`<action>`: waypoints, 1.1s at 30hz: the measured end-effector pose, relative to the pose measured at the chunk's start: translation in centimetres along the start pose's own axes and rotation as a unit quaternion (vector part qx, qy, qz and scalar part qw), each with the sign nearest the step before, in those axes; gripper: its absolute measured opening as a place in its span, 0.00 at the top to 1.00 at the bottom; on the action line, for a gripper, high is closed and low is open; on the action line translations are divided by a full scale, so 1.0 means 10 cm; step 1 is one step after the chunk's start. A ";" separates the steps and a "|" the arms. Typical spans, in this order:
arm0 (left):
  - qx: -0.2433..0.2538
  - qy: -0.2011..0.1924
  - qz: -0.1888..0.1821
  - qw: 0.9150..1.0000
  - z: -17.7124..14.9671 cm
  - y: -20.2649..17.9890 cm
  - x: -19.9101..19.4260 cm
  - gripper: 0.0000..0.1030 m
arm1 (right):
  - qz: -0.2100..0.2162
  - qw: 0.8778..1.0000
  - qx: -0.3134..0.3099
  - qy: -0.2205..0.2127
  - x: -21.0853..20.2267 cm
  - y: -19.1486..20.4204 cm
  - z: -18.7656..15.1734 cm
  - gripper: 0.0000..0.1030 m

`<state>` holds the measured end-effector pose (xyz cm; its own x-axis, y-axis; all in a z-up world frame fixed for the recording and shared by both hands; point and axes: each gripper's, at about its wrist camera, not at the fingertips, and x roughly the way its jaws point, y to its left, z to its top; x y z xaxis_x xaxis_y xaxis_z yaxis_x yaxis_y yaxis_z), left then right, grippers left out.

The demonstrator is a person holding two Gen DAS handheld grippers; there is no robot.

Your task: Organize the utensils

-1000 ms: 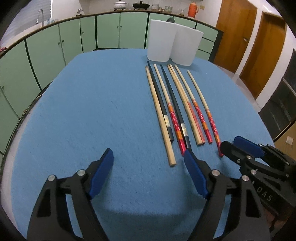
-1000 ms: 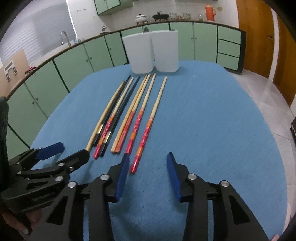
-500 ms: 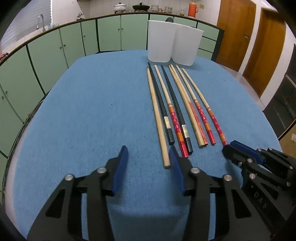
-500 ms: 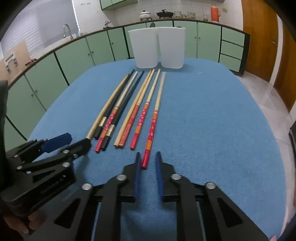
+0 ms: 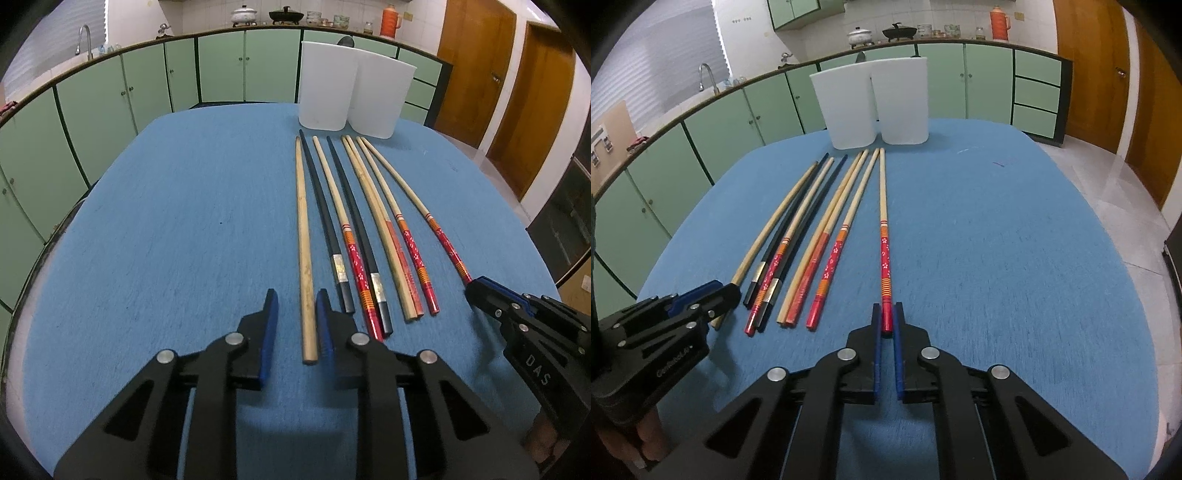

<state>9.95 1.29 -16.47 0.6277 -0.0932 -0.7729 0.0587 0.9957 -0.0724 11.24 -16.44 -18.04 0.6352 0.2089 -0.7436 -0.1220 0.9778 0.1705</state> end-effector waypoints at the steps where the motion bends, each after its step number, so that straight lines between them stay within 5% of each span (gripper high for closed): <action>1: 0.000 0.000 -0.006 1.000 0.00 0.01 0.00 0.75 | 0.003 1.000 0.001 0.000 0.00 -0.01 0.00 0.93; 6: 0.009 0.000 -0.012 1.000 0.01 -0.01 0.00 0.67 | 0.004 1.000 -0.005 0.000 -0.03 -0.01 -0.01 0.89; 13: 0.008 -0.001 -0.012 1.000 0.01 -0.02 0.02 0.68 | -0.005 1.000 -0.016 0.002 -0.01 0.01 -0.03 0.89; 16: 0.006 -0.001 -0.010 1.000 0.00 0.00 0.01 0.73 | -0.013 1.000 -0.023 0.000 0.00 0.04 -0.03 0.90; 20: -0.006 -0.001 -0.016 1.000 0.00 0.05 0.01 0.94 | -0.008 1.000 -0.011 -0.001 -0.01 0.00 -0.02 0.95; 33: -0.037 -0.018 -0.037 0.998 0.04 0.33 -0.07 0.94 | -0.008 1.000 -0.006 -0.023 -0.05 -0.10 0.10 0.95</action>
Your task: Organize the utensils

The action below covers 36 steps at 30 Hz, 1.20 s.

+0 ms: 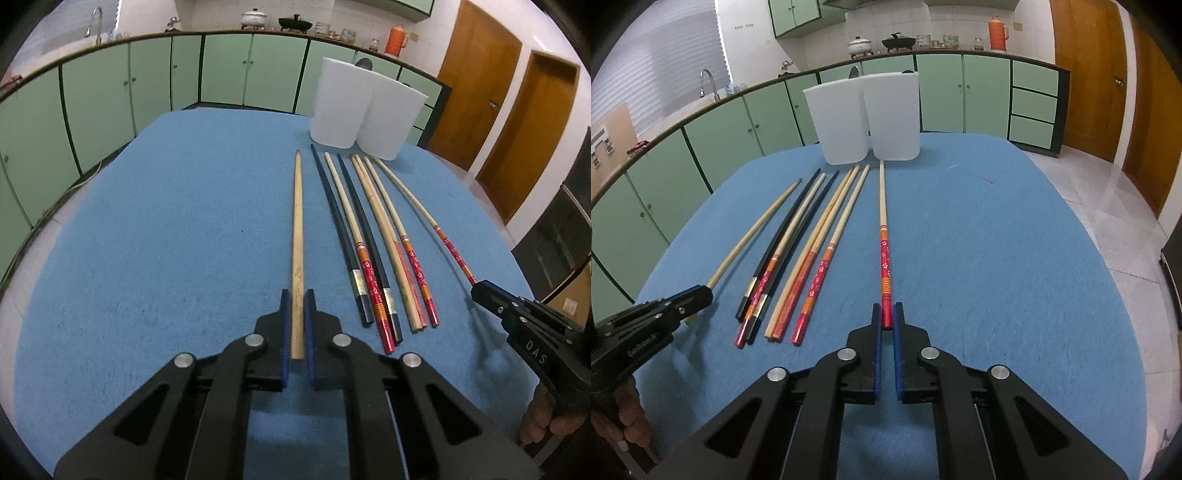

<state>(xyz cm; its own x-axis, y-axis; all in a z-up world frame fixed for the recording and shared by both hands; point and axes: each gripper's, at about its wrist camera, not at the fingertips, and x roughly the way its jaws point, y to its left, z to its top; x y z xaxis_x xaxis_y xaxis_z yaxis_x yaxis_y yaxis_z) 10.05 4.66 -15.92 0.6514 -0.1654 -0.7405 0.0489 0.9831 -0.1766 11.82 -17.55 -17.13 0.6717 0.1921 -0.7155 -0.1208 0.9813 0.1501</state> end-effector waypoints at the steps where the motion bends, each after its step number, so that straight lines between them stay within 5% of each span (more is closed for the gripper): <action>1: 0.000 0.000 0.002 1.000 0.01 0.00 0.01 0.94 | -0.003 1.000 -0.002 0.000 0.01 0.00 0.01 0.95; 8: -0.005 0.019 -0.004 1.000 0.02 0.04 0.09 0.90 | 0.002 1.000 0.000 0.021 0.11 -0.06 0.02 0.93; 10: 0.002 0.020 -0.006 1.000 0.01 0.02 0.07 0.81 | 0.001 1.000 0.001 0.020 0.10 -0.06 0.01 0.92; 12: 0.018 0.017 -0.001 1.000 -0.02 -0.03 0.02 0.59 | 0.001 1.000 0.001 0.019 0.08 -0.08 0.01 0.92; 13: 0.027 0.017 0.003 0.999 -0.05 -0.05 0.00 0.58 | 0.001 1.000 0.000 0.018 0.07 -0.08 0.00 0.91; 19: 0.042 0.018 0.010 0.999 -0.14 -0.06 -0.07 0.63 | -0.001 1.000 0.000 0.020 0.05 -0.13 -0.03 0.90; 24: 0.032 0.021 -0.002 0.999 -0.09 -0.04 -0.01 0.93 | 0.000 1.000 0.002 0.022 0.06 -0.13 -0.03 0.90; 36: 0.035 0.021 0.007 0.999 -0.10 -0.12 0.02 0.90 | 0.000 1.000 -0.008 0.025 0.05 -0.12 -0.05 0.86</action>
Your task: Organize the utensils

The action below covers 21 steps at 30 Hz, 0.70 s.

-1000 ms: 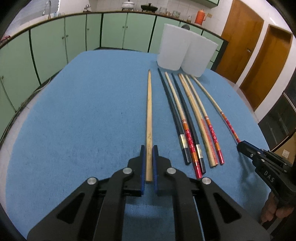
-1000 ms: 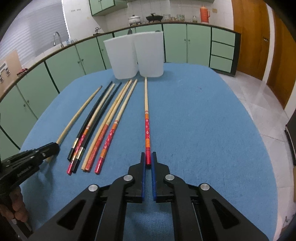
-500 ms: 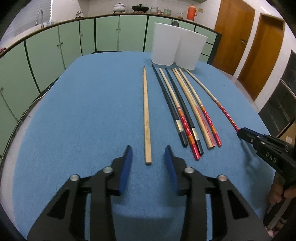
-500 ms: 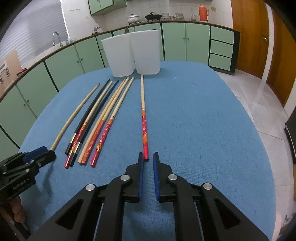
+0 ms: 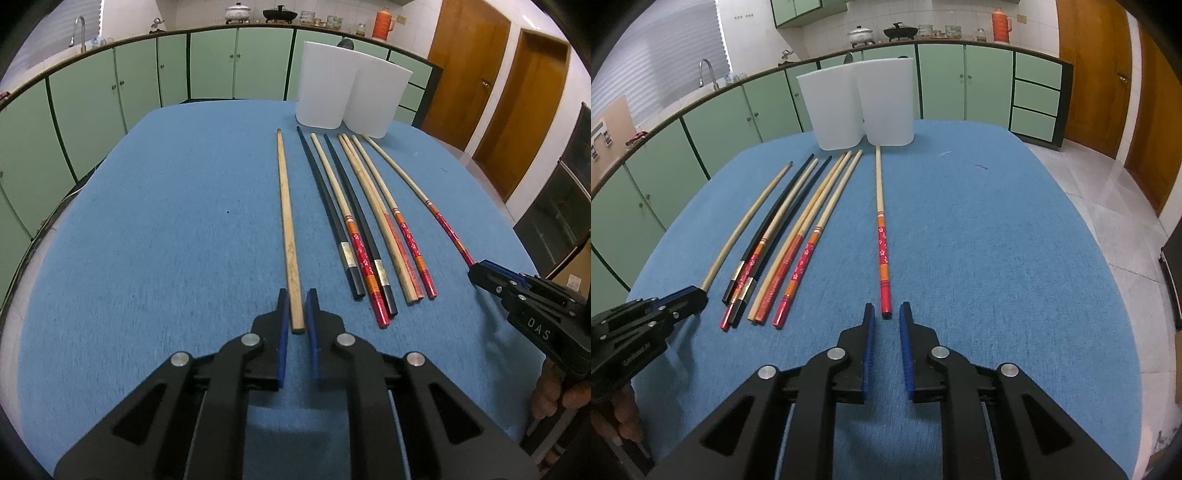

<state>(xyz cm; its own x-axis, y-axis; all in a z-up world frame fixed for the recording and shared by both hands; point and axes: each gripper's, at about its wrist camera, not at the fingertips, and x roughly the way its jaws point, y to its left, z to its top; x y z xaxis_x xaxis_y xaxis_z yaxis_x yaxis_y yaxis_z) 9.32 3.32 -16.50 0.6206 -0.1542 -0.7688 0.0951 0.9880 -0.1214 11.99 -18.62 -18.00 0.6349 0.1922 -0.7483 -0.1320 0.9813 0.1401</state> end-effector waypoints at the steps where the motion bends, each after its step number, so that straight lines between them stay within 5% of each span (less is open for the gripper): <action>1: 0.000 0.000 0.002 1.000 0.00 -0.01 0.00 0.91 | -0.001 1.000 -0.001 0.001 0.00 0.00 0.00 0.86; 9: 0.015 -0.001 0.031 0.999 -0.02 -0.10 0.00 0.91 | -0.012 1.000 -0.010 0.001 0.03 0.06 -0.01 0.86; 21: 0.004 -0.003 0.022 1.000 -0.02 -0.05 0.00 0.93 | 0.010 1.000 0.008 0.001 0.02 -0.02 0.00 0.87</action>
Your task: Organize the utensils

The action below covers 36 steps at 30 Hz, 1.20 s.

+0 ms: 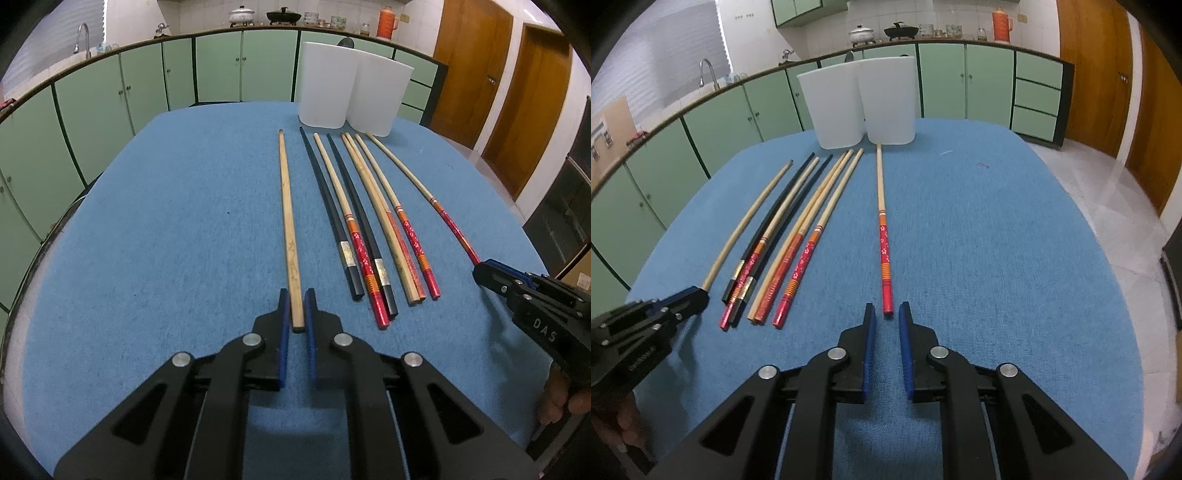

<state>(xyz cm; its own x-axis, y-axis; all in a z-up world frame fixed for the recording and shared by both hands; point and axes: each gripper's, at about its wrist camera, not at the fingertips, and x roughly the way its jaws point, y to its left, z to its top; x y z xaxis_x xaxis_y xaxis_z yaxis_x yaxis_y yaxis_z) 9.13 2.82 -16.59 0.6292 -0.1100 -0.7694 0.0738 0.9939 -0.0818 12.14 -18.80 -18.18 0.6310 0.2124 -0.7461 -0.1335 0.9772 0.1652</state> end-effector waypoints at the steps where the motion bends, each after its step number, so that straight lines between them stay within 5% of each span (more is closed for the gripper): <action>1: -0.001 0.000 -0.001 1.000 0.00 0.01 0.00 0.93 | 0.006 1.000 0.006 -0.001 0.00 -0.02 0.01 0.83; 20: -0.010 0.005 -0.002 1.000 0.10 0.06 0.06 0.93 | 0.008 1.000 -0.002 0.002 0.03 0.01 0.04 0.80; 25: -0.006 0.007 0.005 1.000 0.12 0.03 0.07 0.94 | -0.001 1.000 -0.009 0.005 0.05 0.03 0.06 0.95; 31: 0.002 0.012 0.002 1.000 0.17 0.02 0.01 0.94 | 0.004 1.000 -0.015 -0.003 -0.05 0.02 0.09 0.95; 36: 0.018 -0.024 -0.001 1.000 0.34 0.03 -0.31 0.94 | 0.011 0.999 -0.025 -0.046 -0.39 0.01 0.25 0.95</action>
<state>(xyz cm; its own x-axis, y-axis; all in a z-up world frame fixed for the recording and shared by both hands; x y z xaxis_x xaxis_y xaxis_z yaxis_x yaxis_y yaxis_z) 9.82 3.47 -12.11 0.6658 -0.1131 -0.7375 0.1018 0.9930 -0.0604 11.62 -19.56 -13.64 0.6943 0.2351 -0.6802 -0.1850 0.9717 0.1471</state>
